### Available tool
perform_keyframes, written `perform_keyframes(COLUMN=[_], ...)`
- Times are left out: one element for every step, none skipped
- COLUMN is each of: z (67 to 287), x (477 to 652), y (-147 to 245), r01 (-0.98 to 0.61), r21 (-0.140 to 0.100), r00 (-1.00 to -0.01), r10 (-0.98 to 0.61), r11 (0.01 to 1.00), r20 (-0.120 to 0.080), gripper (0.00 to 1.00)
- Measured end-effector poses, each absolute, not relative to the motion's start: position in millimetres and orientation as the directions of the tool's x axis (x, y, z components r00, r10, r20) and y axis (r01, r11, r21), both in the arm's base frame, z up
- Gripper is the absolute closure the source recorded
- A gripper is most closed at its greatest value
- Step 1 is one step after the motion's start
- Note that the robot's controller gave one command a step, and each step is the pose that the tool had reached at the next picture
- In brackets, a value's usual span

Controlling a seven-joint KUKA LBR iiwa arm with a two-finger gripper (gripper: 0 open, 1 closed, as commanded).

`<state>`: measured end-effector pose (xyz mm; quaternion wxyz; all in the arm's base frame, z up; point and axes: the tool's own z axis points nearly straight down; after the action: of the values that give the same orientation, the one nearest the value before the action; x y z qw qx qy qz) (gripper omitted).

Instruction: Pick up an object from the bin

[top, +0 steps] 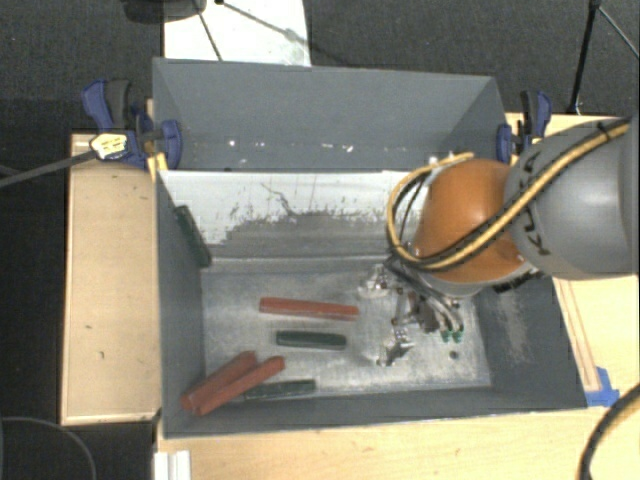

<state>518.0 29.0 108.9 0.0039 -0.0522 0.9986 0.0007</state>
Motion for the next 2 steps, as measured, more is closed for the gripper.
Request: perform_keyframes(z=[76.4, 76.4], x=[554.1, 554.1], y=[53.7, 53.7], r01=[0.069, 0.068], r21=[0.002, 0.002], r00=[-0.998, -0.998], r10=[0.069, 0.068], r11=[0.998, 0.998], r20=[-0.017, -0.017], gripper=[1.00, 1.00])
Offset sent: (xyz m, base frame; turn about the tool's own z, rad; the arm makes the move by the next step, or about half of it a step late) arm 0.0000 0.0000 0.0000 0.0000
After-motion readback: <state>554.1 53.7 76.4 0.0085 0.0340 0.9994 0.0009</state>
